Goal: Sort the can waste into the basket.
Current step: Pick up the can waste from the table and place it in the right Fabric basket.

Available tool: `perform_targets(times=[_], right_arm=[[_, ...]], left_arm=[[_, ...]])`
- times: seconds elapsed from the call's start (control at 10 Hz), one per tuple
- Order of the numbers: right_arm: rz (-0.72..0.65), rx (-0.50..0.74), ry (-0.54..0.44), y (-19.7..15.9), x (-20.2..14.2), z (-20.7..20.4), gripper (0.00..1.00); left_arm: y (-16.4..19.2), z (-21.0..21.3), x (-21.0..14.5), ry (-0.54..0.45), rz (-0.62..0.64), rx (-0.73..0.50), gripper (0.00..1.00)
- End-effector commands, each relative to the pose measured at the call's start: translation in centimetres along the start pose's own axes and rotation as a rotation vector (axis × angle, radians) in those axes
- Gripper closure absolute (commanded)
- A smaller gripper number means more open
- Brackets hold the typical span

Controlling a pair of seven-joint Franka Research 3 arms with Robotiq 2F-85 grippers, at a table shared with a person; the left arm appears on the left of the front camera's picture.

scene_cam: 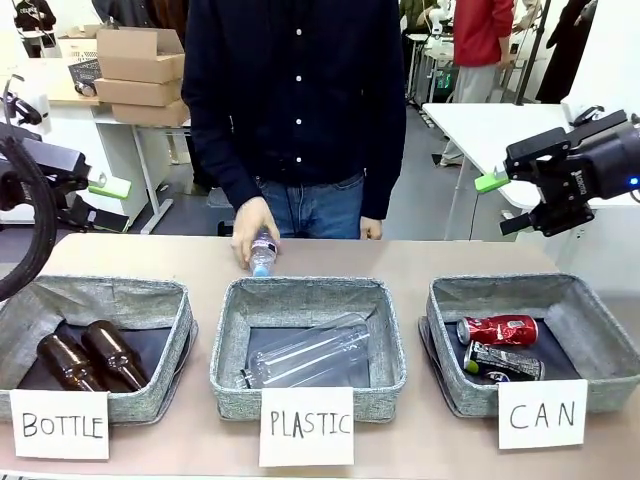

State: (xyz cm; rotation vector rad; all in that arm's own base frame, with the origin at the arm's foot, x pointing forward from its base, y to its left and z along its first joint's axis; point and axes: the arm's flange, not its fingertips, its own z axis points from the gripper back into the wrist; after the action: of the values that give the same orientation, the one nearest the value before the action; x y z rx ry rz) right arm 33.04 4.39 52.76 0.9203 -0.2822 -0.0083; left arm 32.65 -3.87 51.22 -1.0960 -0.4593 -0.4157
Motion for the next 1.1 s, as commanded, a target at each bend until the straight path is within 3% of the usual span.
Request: perform_targets(times=[0.0,1.0], right_arm=[[0.030,0.003,0.004,-0.02,0.19,0.28,0.00],[0.030,0.003,0.004,-0.02,0.19,0.28,0.00]], left_arm=[[0.02,0.07,0.03,-0.007,-0.005,-0.006,0.00],[0.02,0.07,0.03,-0.007,-0.005,-0.006,0.00]])
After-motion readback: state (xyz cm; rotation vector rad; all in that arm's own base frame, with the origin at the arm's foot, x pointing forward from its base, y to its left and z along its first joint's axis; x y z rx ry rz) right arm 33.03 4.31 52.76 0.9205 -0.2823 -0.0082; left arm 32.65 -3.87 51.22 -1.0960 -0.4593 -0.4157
